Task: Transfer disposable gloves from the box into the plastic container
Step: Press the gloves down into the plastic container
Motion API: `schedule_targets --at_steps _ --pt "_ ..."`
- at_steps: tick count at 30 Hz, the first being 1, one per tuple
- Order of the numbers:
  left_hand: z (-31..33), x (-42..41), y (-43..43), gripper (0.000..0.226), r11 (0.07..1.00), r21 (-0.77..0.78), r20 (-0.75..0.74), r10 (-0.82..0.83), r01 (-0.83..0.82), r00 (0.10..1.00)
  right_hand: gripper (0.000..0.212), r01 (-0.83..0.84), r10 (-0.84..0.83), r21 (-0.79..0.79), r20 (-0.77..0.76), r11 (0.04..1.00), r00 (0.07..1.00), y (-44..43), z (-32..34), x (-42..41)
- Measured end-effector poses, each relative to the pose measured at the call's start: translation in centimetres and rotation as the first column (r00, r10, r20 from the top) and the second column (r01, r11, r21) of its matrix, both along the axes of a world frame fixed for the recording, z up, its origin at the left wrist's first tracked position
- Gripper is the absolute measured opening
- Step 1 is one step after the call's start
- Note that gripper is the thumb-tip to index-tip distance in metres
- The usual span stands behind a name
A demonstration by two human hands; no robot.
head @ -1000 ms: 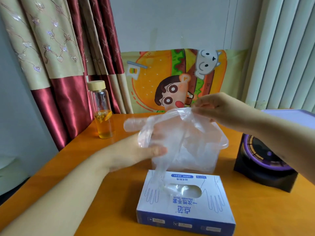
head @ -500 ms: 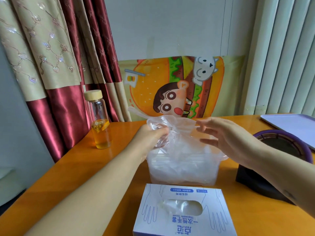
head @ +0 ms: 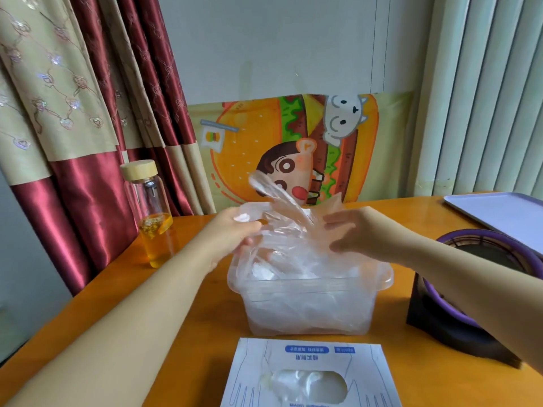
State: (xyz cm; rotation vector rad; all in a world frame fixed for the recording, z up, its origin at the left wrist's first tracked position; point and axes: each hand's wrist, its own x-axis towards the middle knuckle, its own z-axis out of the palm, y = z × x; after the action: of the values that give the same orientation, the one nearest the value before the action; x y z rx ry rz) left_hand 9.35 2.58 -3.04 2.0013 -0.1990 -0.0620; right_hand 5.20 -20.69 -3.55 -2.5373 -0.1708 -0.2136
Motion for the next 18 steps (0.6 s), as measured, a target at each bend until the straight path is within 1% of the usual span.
schedule_targets --at_steps 2,3,4,5,6,7,8,9,10,11,12,13,14,16,18 --pt "0.1 1.3 1.3 0.057 0.967 0.141 0.163 0.187 -0.21 0.969 0.064 0.016 -0.024 -0.178 -0.044 0.984 0.999 -0.2 -0.6 0.8" --pt "0.0 1.8 1.6 0.058 0.931 0.208 0.289 0.235 -0.3 0.928 0.067 0.014 -0.03 -0.232 -0.066 0.973 0.997 -0.1 -1.0 1.2" --pt "0.0 1.9 1.6 0.056 0.901 0.25 0.426 0.227 -0.355 0.876 0.069 0.007 -0.03 -0.27 -0.083 0.963 0.996 0.1 -1.3 1.5" --pt "0.1 1.7 1.2 0.052 0.895 0.27 0.545 0.16 -0.354 0.823 0.071 0.0 -0.03 -0.304 -0.095 0.953 0.995 0.3 -1.5 1.7" --pt "0.4 1.2 0.5 0.046 0.908 0.304 0.617 0.042 -0.288 0.786 0.072 -0.006 -0.031 -0.344 -0.103 0.939 0.994 0.5 -1.7 1.9" --pt "0.6 0.7 -0.6 0.039 0.912 0.372 0.625 -0.108 -0.173 0.773 0.073 -0.013 -0.035 -0.393 -0.115 0.92 0.993 0.8 -1.8 2.1" --pt "0.5 0.3 -1.6 0.034 0.881 0.471 0.57 -0.266 -0.044 0.777 0.074 -0.024 -0.041 -0.445 -0.136 0.895 0.99 1.0 -2.0 2.4" --pt "0.3 0.1 -2.6 0.033 0.807 0.587 0.46 -0.402 0.069 0.792 0.074 -0.039 -0.047 -0.491 -0.16 0.87 0.986 1.2 -2.2 2.7" --pt "-0.2 0.2 -3.5 0.036 0.7 0.697 0.313 -0.495 0.158 0.811 0.073 -0.057 -0.055 -0.536 -0.19 0.842 0.98 1.4 -2.4 3.0" --pt "-0.7 0.5 -4.3 0.042 0.571 0.79 0.151 -0.536 0.224 0.831 0.072 -0.077 -0.066 -0.582 -0.22 0.809 0.973 1.6 -2.5 3.3" --pt "-1.4 1.0 -4.8 0.049 0.439 0.855 -0.009 -0.519 0.276 0.855 0.071 -0.099 -0.082 -0.627 -0.253 0.773 0.964 1.8 -2.6 3.5" --pt "-2.1 1.5 -5.2 0.054 0.322 0.894 -0.135 -0.471 0.313 0.872 0.069 -0.125 -0.1 -0.671 -0.287 0.731 0.953 2.0 -2.7 3.7" --pt "-2.6 1.9 -5.5 0.057 0.233 0.913 -0.215 -0.422 0.334 0.881 0.066 -0.15 -0.123 -0.711 -0.317 0.687 0.94 2.2 -2.6 3.8" --pt "-3.0 2.6 -6.0 0.055 0.126 0.921 -0.305 -0.357 0.369 0.883 0.057 -0.195 -0.174 -0.779 -0.363 0.596 0.915 2.4 -2.6 4.1" --pt "-3.2 3.0 -6.2 0.052 0.072 0.903 -0.384 -0.313 0.425 0.869 0.048 -0.231 -0.194 -0.818 -0.38 0.526 0.904 2.4 -2.7 4.4"
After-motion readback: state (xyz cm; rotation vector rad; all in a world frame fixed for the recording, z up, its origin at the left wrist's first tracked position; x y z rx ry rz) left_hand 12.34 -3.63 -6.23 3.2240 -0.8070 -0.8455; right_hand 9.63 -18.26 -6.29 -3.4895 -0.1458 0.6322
